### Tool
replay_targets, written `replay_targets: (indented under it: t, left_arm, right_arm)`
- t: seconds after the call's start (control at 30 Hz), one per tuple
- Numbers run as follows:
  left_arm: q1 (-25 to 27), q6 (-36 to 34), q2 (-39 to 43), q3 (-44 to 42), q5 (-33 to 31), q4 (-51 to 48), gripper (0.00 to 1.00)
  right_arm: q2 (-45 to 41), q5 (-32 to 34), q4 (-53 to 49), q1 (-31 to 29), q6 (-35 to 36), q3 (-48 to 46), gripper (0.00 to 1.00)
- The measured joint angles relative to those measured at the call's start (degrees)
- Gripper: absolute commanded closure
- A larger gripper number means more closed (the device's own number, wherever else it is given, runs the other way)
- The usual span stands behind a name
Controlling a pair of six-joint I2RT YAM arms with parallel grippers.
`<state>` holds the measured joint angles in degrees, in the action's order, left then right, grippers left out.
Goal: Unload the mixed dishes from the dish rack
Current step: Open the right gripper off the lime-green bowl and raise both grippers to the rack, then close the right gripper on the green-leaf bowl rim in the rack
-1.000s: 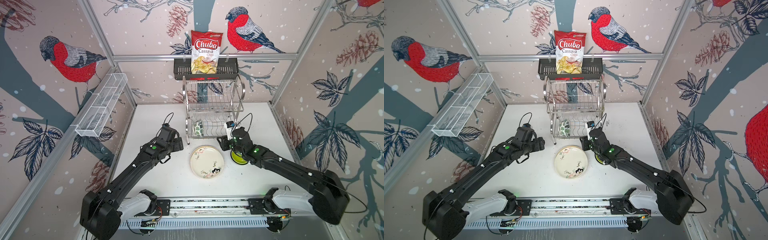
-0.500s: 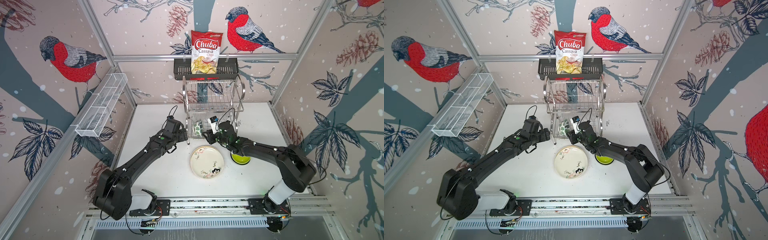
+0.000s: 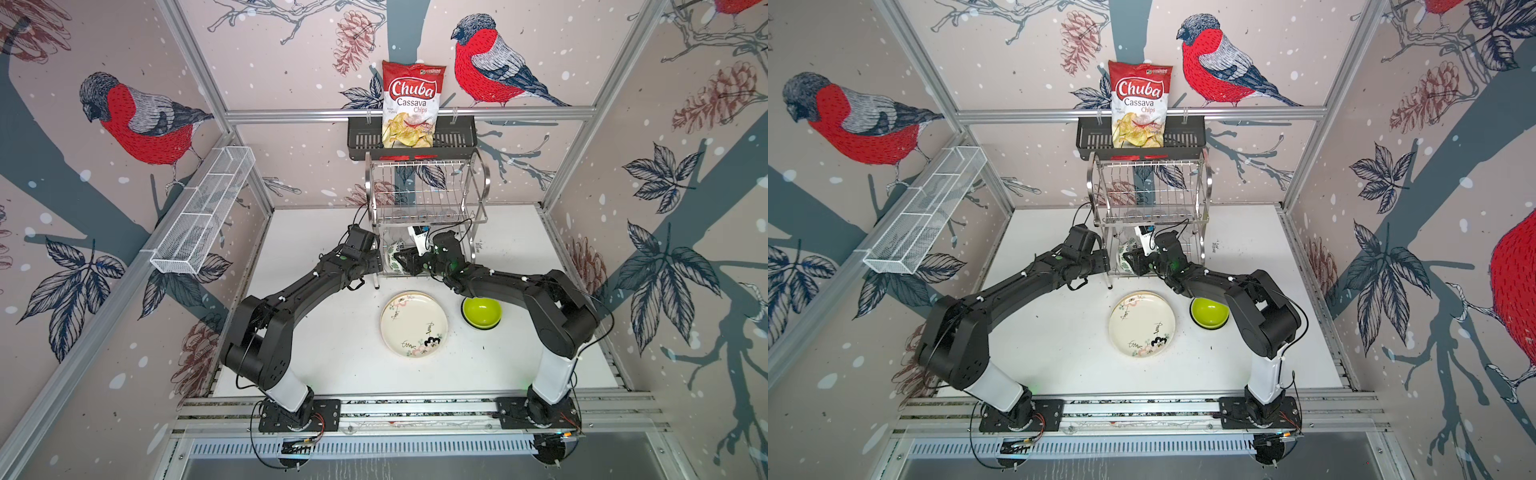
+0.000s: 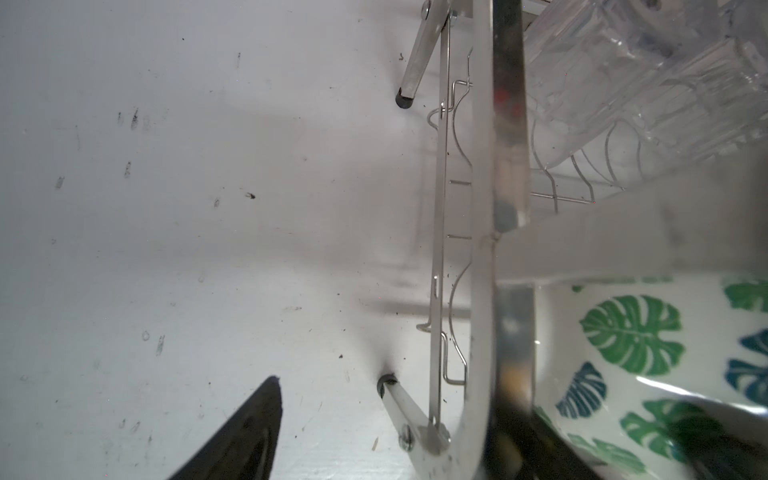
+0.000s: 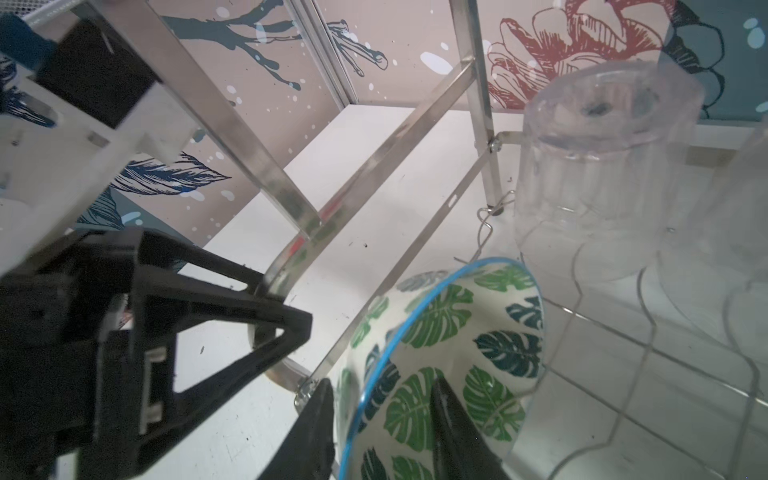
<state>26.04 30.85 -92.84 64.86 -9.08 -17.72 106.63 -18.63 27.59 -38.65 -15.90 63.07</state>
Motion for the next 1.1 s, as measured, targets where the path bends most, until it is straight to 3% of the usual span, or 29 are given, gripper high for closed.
replay_targets:
  t: [0.13,0.3,0.6,1.0,1.1]
  left_arm:
    - [0.0,0.2,-1.5,0.8,0.0,0.7,0.34]
    - [0.0,0.2,-2.5,1.5,0.3,2.2,0.56]
    - [0.0,-0.9,-3.1,2.1,0.7,3.8,0.85]
    - [0.0,-1.3,-2.8,1.9,1.9,4.3,0.90]
    - [0.0,-1.3,-2.6,1.9,2.0,4.2,0.90]
  right_arm:
    - [1.6,-0.7,1.2,0.3,-0.6,0.9,0.61]
    - [4.3,-3.9,4.3,1.1,-2.8,1.9,0.67]
    - [9.4,-10.8,8.0,2.4,-8.5,5.8,0.79]
    - [10.9,-15.7,9.0,3.0,-14.0,6.3,0.99]
    - [11.1,-16.8,11.2,3.4,-15.3,5.4,1.00]
